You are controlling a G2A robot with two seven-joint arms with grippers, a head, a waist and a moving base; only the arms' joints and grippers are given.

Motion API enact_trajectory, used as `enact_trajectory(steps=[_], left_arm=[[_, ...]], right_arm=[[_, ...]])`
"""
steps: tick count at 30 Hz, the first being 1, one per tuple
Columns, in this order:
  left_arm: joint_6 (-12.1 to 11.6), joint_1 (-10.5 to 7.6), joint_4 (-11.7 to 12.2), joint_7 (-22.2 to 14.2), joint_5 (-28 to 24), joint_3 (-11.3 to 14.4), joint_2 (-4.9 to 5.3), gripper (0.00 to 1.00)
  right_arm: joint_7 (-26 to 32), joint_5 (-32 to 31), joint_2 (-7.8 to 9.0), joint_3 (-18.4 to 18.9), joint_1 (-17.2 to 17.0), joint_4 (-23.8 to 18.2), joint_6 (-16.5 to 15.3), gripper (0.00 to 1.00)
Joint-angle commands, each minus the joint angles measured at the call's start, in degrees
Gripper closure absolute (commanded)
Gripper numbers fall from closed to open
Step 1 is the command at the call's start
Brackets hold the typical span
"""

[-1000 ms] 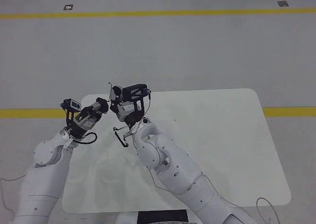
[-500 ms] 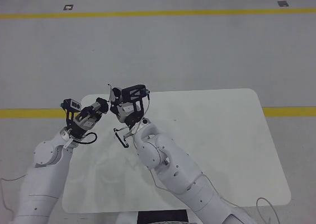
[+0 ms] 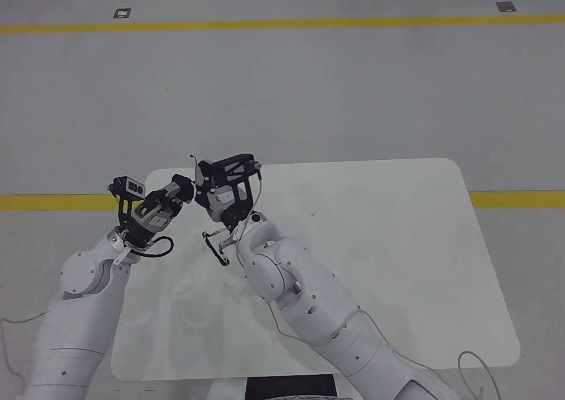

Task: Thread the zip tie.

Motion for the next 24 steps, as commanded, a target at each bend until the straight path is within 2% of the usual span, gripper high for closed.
enact_trajectory(steps=[1, 24], left_arm=[[0.0, 0.0, 0.0, 0.0, 0.0, 0.0, 0.0, 1.0], [0.0, 0.0, 0.0, 0.0, 0.0, 0.0, 0.0, 1.0]], right_arm=[[0.06, -0.14, 0.0, 0.01, -0.01, 0.14, 0.05, 1.0], [0.07, -0.72, -0.06, 0.19, -0.38, 0.88, -0.38, 1.0]])
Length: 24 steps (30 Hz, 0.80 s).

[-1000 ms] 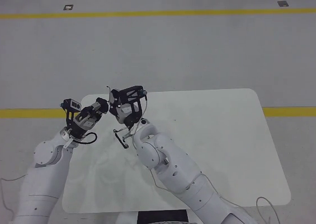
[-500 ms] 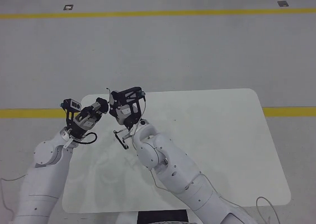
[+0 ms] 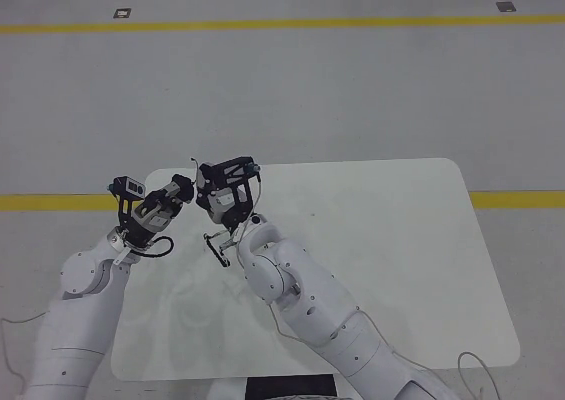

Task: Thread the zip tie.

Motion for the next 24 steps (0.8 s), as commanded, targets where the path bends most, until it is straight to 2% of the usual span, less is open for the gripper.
enact_trajectory(steps=[1, 24], left_arm=[[0.0, 0.0, 0.0, 0.0, 0.0, 0.0, 0.0, 1.0], [0.0, 0.0, 0.0, 0.0, 0.0, 0.0, 0.0, 1.0]], right_arm=[[0.07, 0.09, 0.0, 0.01, -0.05, 0.09, -0.18, 1.0], [-0.02, 0.72, -0.21, -0.24, 0.14, 1.82, -1.34, 1.0]])
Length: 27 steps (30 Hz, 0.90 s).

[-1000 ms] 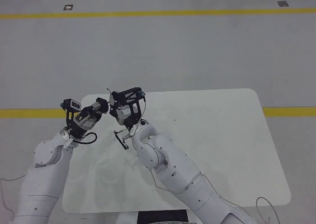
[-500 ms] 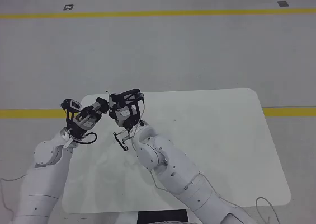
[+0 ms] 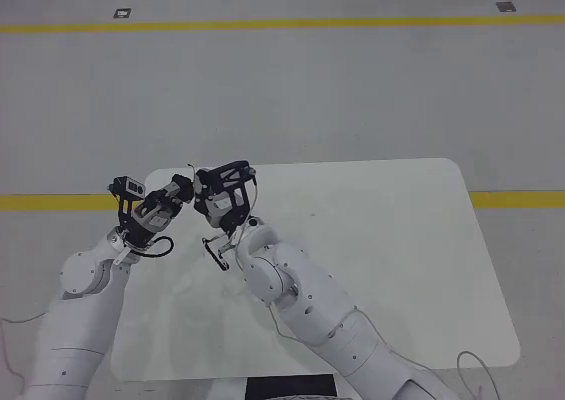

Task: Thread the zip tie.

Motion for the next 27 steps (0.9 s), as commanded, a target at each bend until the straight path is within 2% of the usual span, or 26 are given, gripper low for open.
enact_trajectory(steps=[1, 2, 3, 11, 21, 22, 24, 27], left_arm=[[0.0, 0.0, 0.0, 0.0, 0.0, 0.0, 0.0, 1.0], [0.0, 0.0, 0.0, 0.0, 0.0, 0.0, 0.0, 1.0], [0.0, 0.0, 0.0, 0.0, 0.0, 0.0, 0.0, 1.0], [0.0, 0.0, 0.0, 0.0, 0.0, 0.0, 0.0, 1.0], [0.0, 0.0, 0.0, 0.0, 0.0, 0.0, 0.0, 1.0], [0.63, 0.03, -0.1, 0.5, -0.34, 0.15, -0.03, 1.0], [3.96, 0.11, -0.85, 1.07, -3.76, 0.29, -0.11, 1.0], [12.8, 0.29, -1.72, -0.03, -11.39, -0.49, 0.0, 1.0]], right_arm=[[-0.11, 0.0, 0.04, 0.21, -0.16, -0.18, 0.2, 1.0], [-0.16, 0.02, 0.06, 0.33, -0.26, -0.31, 0.32, 0.56], [-0.2, -0.04, 0.08, 0.44, -0.35, -0.46, 0.42, 0.02], [-0.46, -1.91, 0.79, 2.34, -2.16, -3.66, 0.86, 0.0], [-0.5, -7.04, 2.5, 5.94, -5.99, -7.42, -0.38, 0.0], [-1.17, -8.05, 2.7, 6.23, -6.35, -7.7, -0.61, 0.0], [-2.5, -9.4, 2.94, 6.5, -6.76, -7.95, -1.09, 0.0], [-4.25, -11.83, 3.19, 6.83, -6.95, -7.82, -0.64, 0.0]])
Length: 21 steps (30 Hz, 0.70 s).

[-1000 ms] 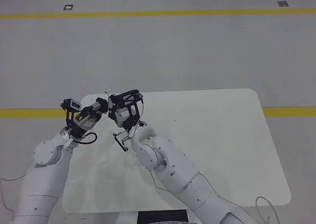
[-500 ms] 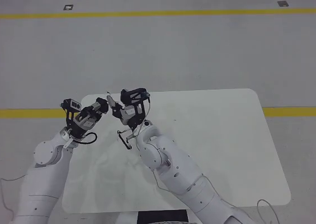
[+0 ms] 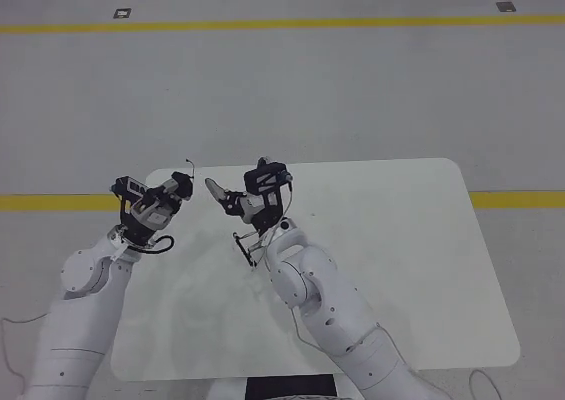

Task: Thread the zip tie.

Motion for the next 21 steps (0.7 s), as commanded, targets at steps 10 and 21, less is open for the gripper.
enact_trajectory(steps=[10, 21], left_arm=[[22.54, 0.62, -2.81, -0.78, -15.08, -2.99, 0.62, 1.0], [30.42, 2.38, -3.96, 7.25, -33.53, -1.03, 0.68, 1.0]], right_arm=[[-0.14, -0.2, 0.01, 0.03, -0.01, 0.05, 0.15, 0.0], [-1.55, -15.81, 3.14, -6.52, 5.46, 2.32, -0.09, 0.0]])
